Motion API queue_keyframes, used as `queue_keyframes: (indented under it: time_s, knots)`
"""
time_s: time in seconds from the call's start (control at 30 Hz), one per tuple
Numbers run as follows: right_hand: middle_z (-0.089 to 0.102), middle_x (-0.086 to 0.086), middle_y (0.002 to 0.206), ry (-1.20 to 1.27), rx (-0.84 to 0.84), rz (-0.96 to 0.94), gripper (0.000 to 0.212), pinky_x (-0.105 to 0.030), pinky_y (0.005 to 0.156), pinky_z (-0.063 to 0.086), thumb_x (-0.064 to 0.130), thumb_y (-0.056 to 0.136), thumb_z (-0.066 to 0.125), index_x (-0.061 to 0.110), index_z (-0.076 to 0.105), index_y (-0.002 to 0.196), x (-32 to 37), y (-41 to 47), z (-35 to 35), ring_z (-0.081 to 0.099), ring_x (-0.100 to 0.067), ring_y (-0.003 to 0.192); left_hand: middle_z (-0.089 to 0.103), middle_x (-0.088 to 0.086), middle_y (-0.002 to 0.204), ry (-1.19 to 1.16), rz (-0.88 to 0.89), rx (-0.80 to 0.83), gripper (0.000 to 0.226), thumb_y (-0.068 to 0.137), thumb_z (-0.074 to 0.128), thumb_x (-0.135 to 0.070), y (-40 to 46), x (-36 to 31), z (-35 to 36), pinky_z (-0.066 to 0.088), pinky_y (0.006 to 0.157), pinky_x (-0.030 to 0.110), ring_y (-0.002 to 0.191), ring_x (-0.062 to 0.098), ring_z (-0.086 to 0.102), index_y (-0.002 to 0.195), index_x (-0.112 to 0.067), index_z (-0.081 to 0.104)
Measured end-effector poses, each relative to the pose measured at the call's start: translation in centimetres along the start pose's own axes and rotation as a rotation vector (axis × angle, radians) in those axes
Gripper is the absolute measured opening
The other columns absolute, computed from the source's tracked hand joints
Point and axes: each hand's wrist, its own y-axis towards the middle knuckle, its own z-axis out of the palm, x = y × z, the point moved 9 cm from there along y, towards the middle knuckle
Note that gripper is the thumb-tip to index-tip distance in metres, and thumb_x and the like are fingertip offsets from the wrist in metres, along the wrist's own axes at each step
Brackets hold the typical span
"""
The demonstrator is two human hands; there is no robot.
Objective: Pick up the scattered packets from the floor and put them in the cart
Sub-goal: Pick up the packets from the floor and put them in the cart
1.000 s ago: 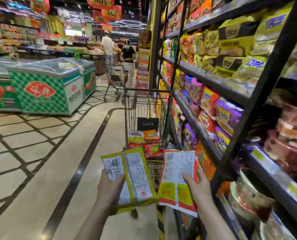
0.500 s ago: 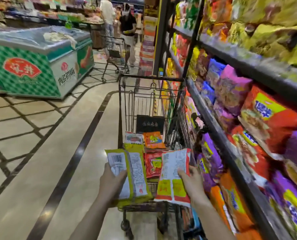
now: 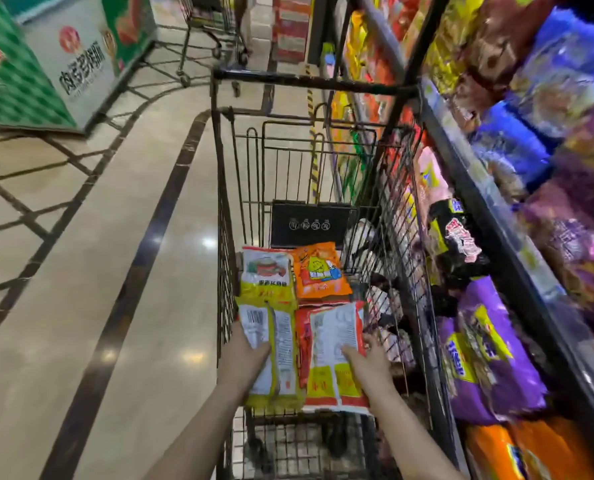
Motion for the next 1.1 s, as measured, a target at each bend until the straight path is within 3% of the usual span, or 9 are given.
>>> queue_keyframes:
  time_s: [0.13, 0.4, 0.5, 0.57, 0.7, 0.8, 0.87, 0.97, 1.1]
  knots:
    - [0.052, -0.01, 0.123, -0.042, 0.05, 0.069, 0.05, -0.031, 0.089, 0.043, 0.017, 0.092, 0.057, 0.007, 0.04, 0.138, -0.9, 4.1, 1.9, 0.056, -0.026, 0.103, 0.062, 0.022, 0.11, 0.077, -0.05, 0.023, 0.052, 0.087, 0.059, -0.021, 4.6, 1.0, 2.5, 0.034, 0.062, 0.029, 0.094, 0.036, 0.06, 0.131, -0.003, 0.039]
    - [0.055, -0.012, 0.124, -0.121, 0.145, 0.207, 0.043, -0.024, 0.077, 0.042, 0.013, 0.091, 0.059, 0.006, 0.045, 0.131, -3.6, 12.8, 5.2, 0.052, -0.021, 0.098, 0.061, 0.023, 0.115, 0.135, -0.205, 0.042, 0.053, 0.088, 0.06, -0.022, 10.4, 4.7, 5.9, 0.039, 0.07, 0.032, 0.101, 0.037, 0.059, 0.133, -0.005, 0.039]
    - [0.047, -0.014, 0.137, -0.156, 0.144, 0.243, 0.049, -0.029, 0.097, 0.041, 0.017, 0.093, 0.055, 0.003, 0.04, 0.138, -4.9, 14.9, 5.9, 0.048, -0.028, 0.121, 0.06, 0.024, 0.114, 0.132, -0.264, 0.024, 0.053, 0.083, 0.061, -0.028, 11.6, 6.5, 6.0, 0.045, 0.076, 0.037, 0.101, 0.039, 0.058, 0.127, -0.005, 0.043]
    - [0.051, -0.013, 0.132, -0.144, 0.127, 0.289, 0.047, -0.034, 0.1, 0.038, 0.015, 0.093, 0.055, 0.001, 0.041, 0.136, -5.9, 15.7, 5.8, 0.047, -0.028, 0.124, 0.061, 0.023, 0.111, 0.125, -0.288, -0.022, 0.049, 0.08, 0.061, -0.026, 12.0, 7.2, 5.8, 0.047, 0.079, 0.041, 0.101, 0.039, 0.059, 0.121, -0.005, 0.044]
    - [0.056, -0.014, 0.124, -0.267, 0.074, 0.295, 0.039, -0.028, 0.082, 0.04, 0.01, 0.092, 0.055, 0.004, 0.047, 0.13, -7.2, 16.2, 4.7, 0.054, -0.031, 0.114, 0.061, 0.014, 0.113, 0.113, -0.249, -0.108, 0.038, 0.081, 0.062, -0.017, 12.3, 7.2, 5.9, 0.05, 0.078, 0.04, 0.098, 0.034, 0.06, 0.116, -0.01, 0.047]
    - [0.048, -0.018, 0.132, -0.347, 0.062, 0.256, 0.042, -0.035, 0.094, 0.042, 0.009, 0.091, 0.053, 0.005, 0.046, 0.133, -7.6, 17.1, 4.6, 0.05, -0.034, 0.117, 0.058, 0.012, 0.113, 0.146, -0.253, -0.084, 0.044, 0.083, 0.06, -0.025, 12.6, 8.0, 6.8, 0.049, 0.08, 0.041, 0.1, 0.034, 0.057, 0.123, -0.016, 0.044]
    - [0.044, -0.016, 0.137, -0.424, 0.119, 0.226, 0.044, -0.034, 0.093, 0.043, 0.012, 0.094, 0.048, 0.008, 0.042, 0.137, -7.9, 17.6, 5.2, 0.049, -0.032, 0.117, 0.057, 0.014, 0.116, 0.167, -0.285, -0.034, 0.051, 0.084, 0.059, -0.026, 12.9, 9.1, 7.5, 0.049, 0.085, 0.046, 0.103, 0.036, 0.056, 0.129, -0.017, 0.038]
    - [0.043, -0.01, 0.142, -0.412, 0.214, 0.221, 0.047, -0.026, 0.066, 0.041, 0.013, 0.098, 0.039, 0.013, 0.032, 0.144, -8.4, 18.1, 6.0, 0.055, -0.021, 0.09, 0.055, 0.017, 0.12, 0.18, -0.312, -0.011, 0.058, 0.084, 0.058, -0.028, 13.6, 9.9, 7.9, 0.047, 0.089, 0.049, 0.107, 0.038, 0.055, 0.135, -0.015, 0.034]
    - [0.048, -0.01, 0.138, -0.394, 0.23, 0.212, 0.046, -0.027, 0.075, 0.042, 0.013, 0.098, 0.041, 0.012, 0.033, 0.142, -8.2, 18.2, 5.8, 0.054, -0.022, 0.095, 0.052, 0.023, 0.122, 0.197, -0.303, -0.031, 0.057, 0.088, 0.054, -0.023, 13.7, 9.9, 7.9, 0.045, 0.09, 0.05, 0.11, 0.04, 0.052, 0.138, -0.008, 0.03]
